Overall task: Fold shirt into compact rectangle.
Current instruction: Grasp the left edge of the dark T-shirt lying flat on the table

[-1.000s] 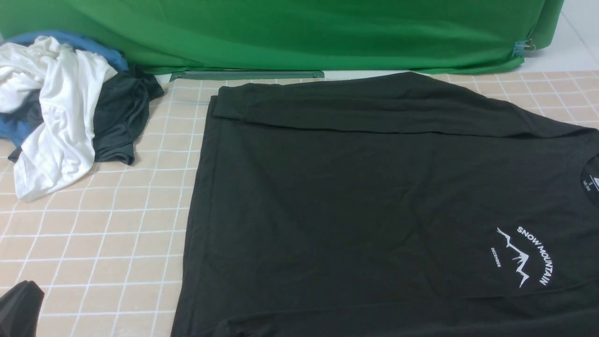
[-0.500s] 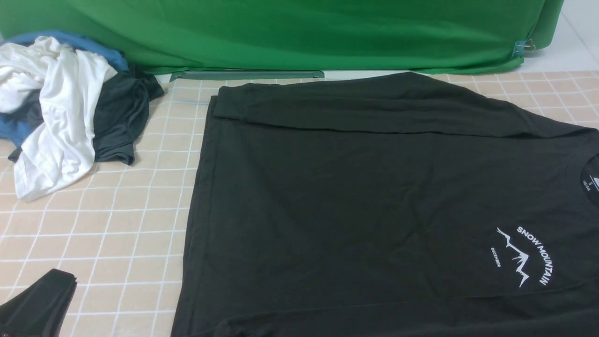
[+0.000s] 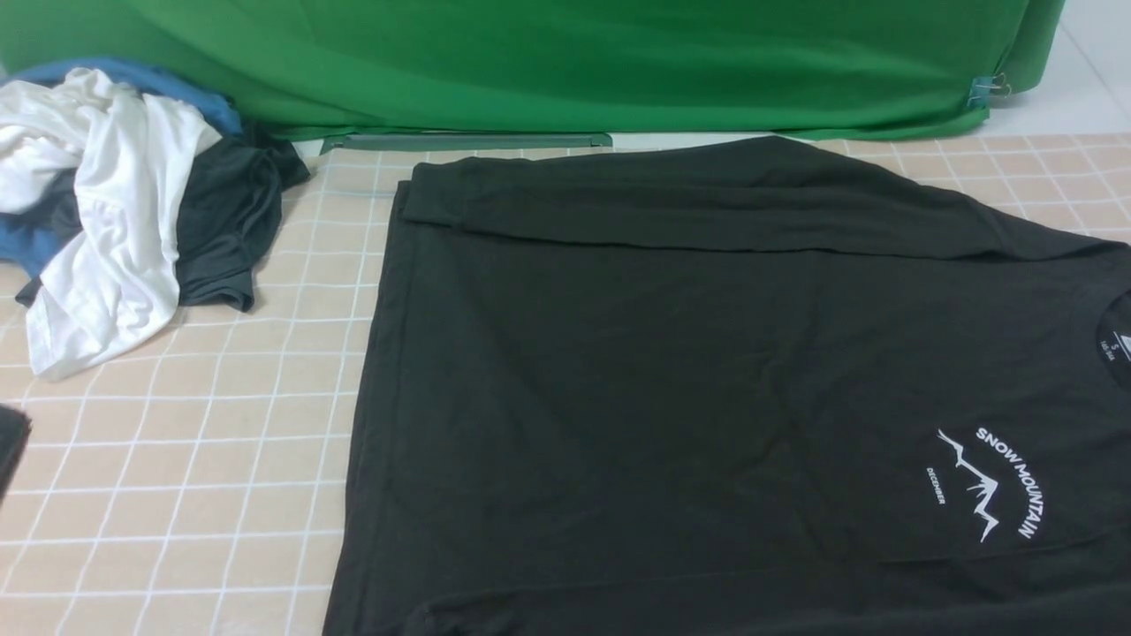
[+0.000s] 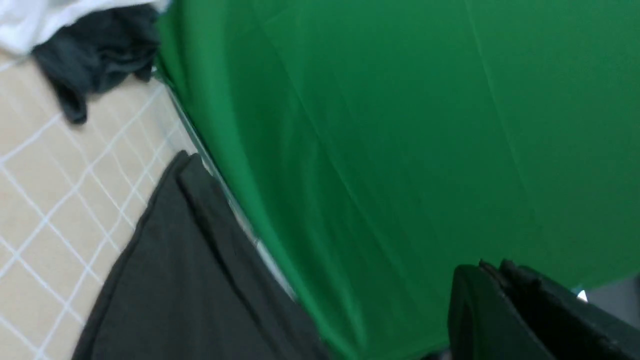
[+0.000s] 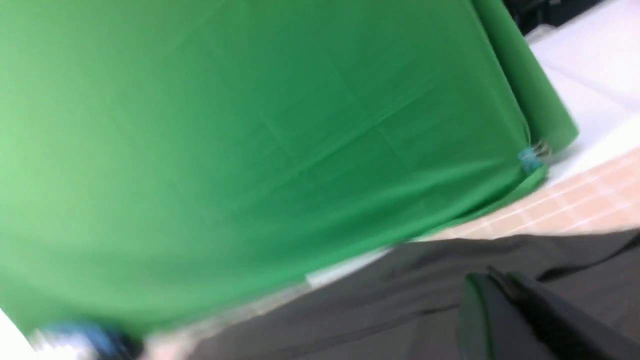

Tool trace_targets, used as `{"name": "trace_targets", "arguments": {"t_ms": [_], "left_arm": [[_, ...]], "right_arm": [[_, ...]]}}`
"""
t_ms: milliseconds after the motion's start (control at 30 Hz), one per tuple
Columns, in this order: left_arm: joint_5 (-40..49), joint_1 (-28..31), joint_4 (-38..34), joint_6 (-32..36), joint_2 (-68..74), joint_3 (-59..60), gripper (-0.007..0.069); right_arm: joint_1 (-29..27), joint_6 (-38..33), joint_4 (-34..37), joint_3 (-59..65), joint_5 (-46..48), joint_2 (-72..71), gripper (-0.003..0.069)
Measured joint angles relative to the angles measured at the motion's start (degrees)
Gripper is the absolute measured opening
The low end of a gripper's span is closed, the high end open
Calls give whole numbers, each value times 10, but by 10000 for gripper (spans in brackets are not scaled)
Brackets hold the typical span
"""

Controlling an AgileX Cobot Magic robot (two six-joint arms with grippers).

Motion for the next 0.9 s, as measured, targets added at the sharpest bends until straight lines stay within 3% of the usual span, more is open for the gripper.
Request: {"name": "trace_targets", "arguments": {"t_ms": [167,267,333,467,567,633,733,900], "left_arm": [[282,0,59,106,233,-177,18],[421,0,28,210,376,-204,18],[462,-7,-10,267,446,-194,18],[433,-66,-17,287,533,-169,18],[382,-131,24,246,582,-167,19],[330,-201,88,184,623,-167,36],[284,-255,168,115,666,-167,97],[207,-286,225,74,716,-167,298]], "right_arm": [[0,-119,-66,-200,245,173,31],[0,-172,-79,-257,343,257,31],[0,-193,-81,-263,370,296,33],[0,-206,-83,-263,392,337,33],[0,-209,-83,-263,392,345,37],[0,-209,-83,-263,384,345,38],[0,-209,-83,-263,380,345,38],[0,-208,-83,-263,377,345,38]]}}
